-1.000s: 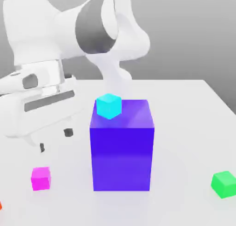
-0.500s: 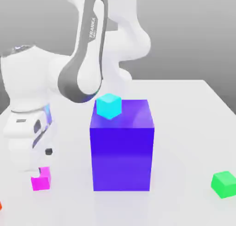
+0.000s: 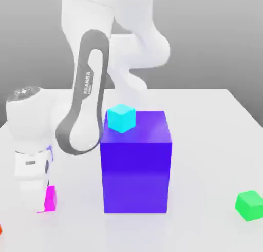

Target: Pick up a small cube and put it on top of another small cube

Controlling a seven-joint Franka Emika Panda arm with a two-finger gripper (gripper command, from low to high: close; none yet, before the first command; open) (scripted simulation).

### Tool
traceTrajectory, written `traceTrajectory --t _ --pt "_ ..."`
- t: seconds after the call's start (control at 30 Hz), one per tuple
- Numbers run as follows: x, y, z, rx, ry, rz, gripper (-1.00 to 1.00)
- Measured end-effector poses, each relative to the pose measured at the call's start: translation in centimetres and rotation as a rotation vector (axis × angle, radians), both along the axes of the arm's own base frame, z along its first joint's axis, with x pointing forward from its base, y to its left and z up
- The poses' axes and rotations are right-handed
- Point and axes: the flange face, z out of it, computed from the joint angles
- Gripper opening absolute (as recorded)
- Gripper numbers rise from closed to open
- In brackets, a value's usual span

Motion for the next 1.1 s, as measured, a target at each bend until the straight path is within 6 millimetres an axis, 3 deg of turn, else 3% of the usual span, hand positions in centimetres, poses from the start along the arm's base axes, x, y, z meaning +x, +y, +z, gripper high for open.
traceTrajectory --t 0.17,0.23,0.5,0.6,0.7,0.87,0.97,1.1 --pt "0.2 0.3 -0.3 -0.002 0.010 0.039 -1.00" --pt "0.0 0.0 0.2 0.001 -0.001 -0.019 -1.00" --pt "-0.2 0.1 5.4 0.005 0.003 -0.030 -1.00" --pt "2.1 1.7 6.3 0.000 -0.003 -0.038 -1.00" --pt "6.5 6.1 7.5 -0.006 -0.022 0.018 -1.00" --pt "12.4 16.9 9.6 -0.010 -0.052 0.163 -1.00" --pt "13.2 24.4 10.0 -0.004 -0.046 0.295 -1.00" --pt "12.1 34.4 10.4 0.000 -0.033 0.482 -1.00"
